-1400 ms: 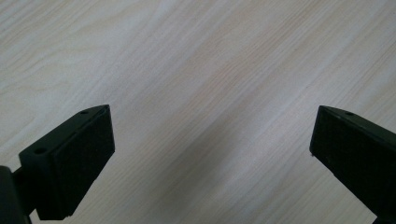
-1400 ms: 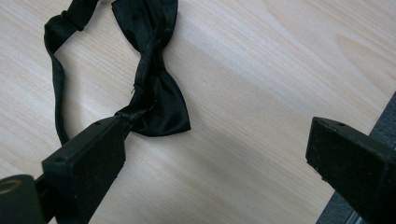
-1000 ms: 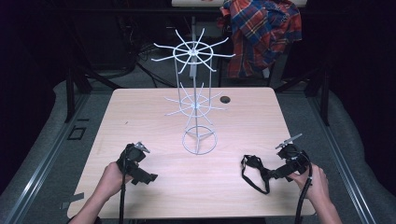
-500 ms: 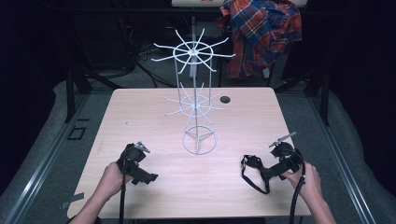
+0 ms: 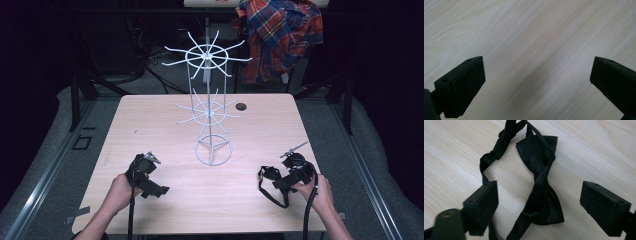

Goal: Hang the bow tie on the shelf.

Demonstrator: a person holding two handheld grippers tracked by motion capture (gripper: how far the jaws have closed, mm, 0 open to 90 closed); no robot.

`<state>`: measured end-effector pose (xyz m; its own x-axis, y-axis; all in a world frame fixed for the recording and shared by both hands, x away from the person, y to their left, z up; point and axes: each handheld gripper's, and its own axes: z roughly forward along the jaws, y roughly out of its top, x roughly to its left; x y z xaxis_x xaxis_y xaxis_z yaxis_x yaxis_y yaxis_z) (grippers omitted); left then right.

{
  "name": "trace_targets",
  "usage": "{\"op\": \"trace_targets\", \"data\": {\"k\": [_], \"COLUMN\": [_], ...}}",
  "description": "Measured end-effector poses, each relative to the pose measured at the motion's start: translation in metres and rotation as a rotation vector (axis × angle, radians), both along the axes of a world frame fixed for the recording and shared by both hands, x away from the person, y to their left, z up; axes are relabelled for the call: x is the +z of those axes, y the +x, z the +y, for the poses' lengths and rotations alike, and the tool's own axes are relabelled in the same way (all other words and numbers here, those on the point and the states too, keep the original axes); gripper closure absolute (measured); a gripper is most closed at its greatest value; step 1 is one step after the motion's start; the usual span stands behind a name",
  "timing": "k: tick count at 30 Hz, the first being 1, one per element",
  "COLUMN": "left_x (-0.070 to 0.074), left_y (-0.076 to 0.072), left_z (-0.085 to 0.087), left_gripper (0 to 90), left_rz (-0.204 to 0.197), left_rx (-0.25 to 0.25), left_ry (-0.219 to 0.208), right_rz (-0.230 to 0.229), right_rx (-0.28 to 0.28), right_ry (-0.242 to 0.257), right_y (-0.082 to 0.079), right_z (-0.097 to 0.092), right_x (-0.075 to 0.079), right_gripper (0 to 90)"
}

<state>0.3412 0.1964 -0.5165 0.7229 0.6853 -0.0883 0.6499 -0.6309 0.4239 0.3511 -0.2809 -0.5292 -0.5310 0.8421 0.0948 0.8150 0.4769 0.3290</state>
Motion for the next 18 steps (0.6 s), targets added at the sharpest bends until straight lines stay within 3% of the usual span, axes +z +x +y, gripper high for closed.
{"op": "trace_targets", "data": {"k": [1, 2, 9, 18], "left_x": [-0.0001, 0.0001, 0.0, -0.0001], "left_y": [-0.0001, -0.0001, -0.0003, -0.0005], "left_z": [0.0, 0.0001, -0.0001, -0.0005], "left_gripper": [0.1, 0.0, 0.0, 0.0], "left_rz": [0.002, -0.001, 0.002, 0.004], "left_rx": [0.001, 0.0, 0.0, -0.006], "left_ry": [-0.001, 0.001, 0.0, 0.006], "right_rz": [0.004, 0.001, 0.028, 0.029], "right_rx": [-0.004, -0.016, -0.011, -0.026], "right_ry": [0.005, -0.014, -0.08, -0.105], "right_y": [0.0007, 0.0013, 0.0024, 0.0015], "right_z": [0.0016, 0.0035, 0.0035, 0.0034], "right_x": [-0.0018, -0.0045, -0.011, -0.0115], "right_gripper": [19.9, 31.4, 44.6, 61.0]}}
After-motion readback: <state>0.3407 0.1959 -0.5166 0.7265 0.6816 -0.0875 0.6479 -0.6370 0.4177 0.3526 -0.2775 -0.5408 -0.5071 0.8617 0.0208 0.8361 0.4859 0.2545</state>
